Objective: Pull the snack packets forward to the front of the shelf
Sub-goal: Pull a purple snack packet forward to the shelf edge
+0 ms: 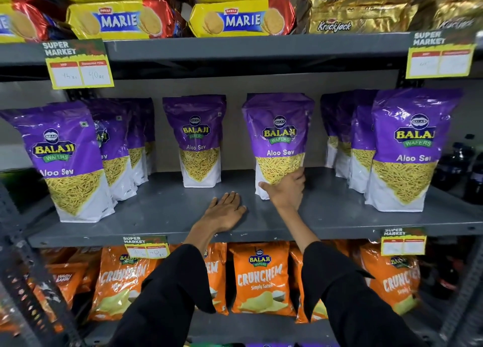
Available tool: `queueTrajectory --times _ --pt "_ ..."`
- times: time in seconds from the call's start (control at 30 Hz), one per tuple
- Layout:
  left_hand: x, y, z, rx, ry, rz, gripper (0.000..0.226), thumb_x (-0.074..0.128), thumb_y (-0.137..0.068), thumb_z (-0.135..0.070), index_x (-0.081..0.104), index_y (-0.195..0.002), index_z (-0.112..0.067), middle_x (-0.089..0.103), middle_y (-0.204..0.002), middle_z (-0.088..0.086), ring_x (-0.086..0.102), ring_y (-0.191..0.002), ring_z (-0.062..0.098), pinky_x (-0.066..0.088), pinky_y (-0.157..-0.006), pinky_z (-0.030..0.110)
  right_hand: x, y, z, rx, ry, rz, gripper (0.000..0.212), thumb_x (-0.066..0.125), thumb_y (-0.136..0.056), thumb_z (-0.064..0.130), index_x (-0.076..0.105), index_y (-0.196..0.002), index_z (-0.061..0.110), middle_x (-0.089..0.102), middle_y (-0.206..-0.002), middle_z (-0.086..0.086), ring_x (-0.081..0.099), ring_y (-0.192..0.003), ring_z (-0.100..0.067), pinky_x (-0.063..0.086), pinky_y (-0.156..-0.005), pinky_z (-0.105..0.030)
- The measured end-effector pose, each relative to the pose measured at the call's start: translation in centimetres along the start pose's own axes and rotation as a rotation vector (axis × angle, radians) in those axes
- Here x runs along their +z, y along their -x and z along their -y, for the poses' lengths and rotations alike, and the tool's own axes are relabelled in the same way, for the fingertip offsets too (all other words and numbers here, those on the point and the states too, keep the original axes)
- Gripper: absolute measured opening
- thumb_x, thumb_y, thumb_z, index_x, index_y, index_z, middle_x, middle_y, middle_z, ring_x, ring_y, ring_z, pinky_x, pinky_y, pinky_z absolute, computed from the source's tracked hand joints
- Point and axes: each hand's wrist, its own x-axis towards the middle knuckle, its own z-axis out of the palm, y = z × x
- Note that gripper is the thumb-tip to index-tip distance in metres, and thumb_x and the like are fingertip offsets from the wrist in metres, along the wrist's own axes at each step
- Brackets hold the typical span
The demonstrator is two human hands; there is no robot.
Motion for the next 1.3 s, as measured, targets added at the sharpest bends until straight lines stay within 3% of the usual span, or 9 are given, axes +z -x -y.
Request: queueTrajectory --times 0.33,0.97,1.3 --pt "-0.2 0.3 -0.5 -0.032 -0.016 0.012 0.066 0.015 -0.105 -0.048 0.003 -0.161 -0.015 -0.001 -0.170 0.003 -0.002 -0.157 0.019 -0.001 -0.127 0.043 -3.2 4.1 -1.0 -0.038 -0.008 0.004 0.133 0.089 -0.065 0.051 0.008 -0.156 -0.003 0.032 -0.156 -0.025 0.037 -0.143 -0.041 0.042 -0.110 -0.053" --pt "0.3 0.0 -0.2 -0.006 -0.052 -0.028 0.066 0.017 -0.104 -0.048 0.010 -0.161 -0.013 0.005 -0.170 0.006 0.003 -0.157 0.022 0.005 -0.126 0.046 -5.0 8.5 -3.3 -0.076 -0.009 -0.157 0.127 0.084 -0.058 0.068 0.023 -0.151 0.008 0.039 -0.147 -0.019 0.041 -0.136 -0.038 0.043 -0.105 -0.051" --pt "-0.6 -0.2 -0.3 0.007 -0.018 0.037 0.066 0.021 -0.106 -0.047 0.011 -0.161 -0.012 0.002 -0.170 0.009 0.000 -0.157 0.024 0.004 -0.126 0.048 -5.1 8.7 -4.1 -0.120 -0.048 -0.126 0.139 0.078 -0.059 0.076 0.007 -0.158 0.008 0.027 -0.160 -0.018 0.030 -0.147 -0.037 0.038 -0.114 -0.053"
